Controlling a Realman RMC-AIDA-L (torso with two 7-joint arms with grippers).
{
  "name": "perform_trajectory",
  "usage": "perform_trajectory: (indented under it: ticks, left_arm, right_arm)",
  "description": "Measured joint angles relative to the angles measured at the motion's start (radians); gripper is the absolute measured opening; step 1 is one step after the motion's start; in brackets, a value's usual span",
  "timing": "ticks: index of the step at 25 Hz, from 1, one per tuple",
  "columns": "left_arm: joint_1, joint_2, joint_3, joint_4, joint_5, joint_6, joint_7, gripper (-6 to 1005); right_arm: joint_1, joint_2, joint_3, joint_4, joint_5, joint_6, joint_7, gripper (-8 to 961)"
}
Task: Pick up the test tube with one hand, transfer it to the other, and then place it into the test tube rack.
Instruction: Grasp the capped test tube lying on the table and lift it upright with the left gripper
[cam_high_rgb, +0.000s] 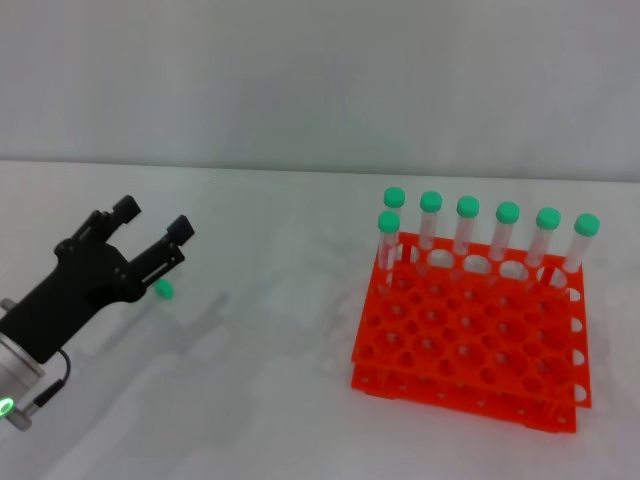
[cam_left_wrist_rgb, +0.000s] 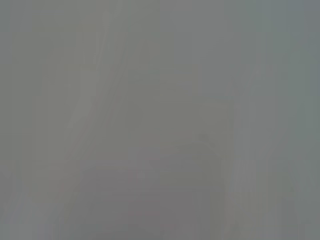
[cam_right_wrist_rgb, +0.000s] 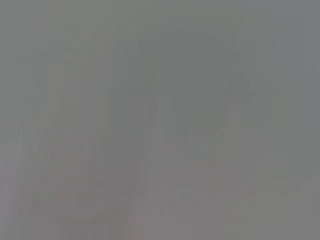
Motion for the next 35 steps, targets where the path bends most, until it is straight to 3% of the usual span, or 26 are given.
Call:
perform_trajectory:
  ticks: [17, 35]
  left_arm:
    - [-0.041, 0.003, 0.001, -0.078, 0.0, -0.007, -0.01, 889]
    - [-0.064, -0.003, 0.001, -0.075, 0.027, -0.012, -0.069, 886]
  right_arm:
    - [0.042, 0.005, -0.001, -0.013, 0.053, 0.004, 0.017, 866]
    - [0.01, 0.004, -0.007, 0.018, 0.044, -0.002, 0.035, 865]
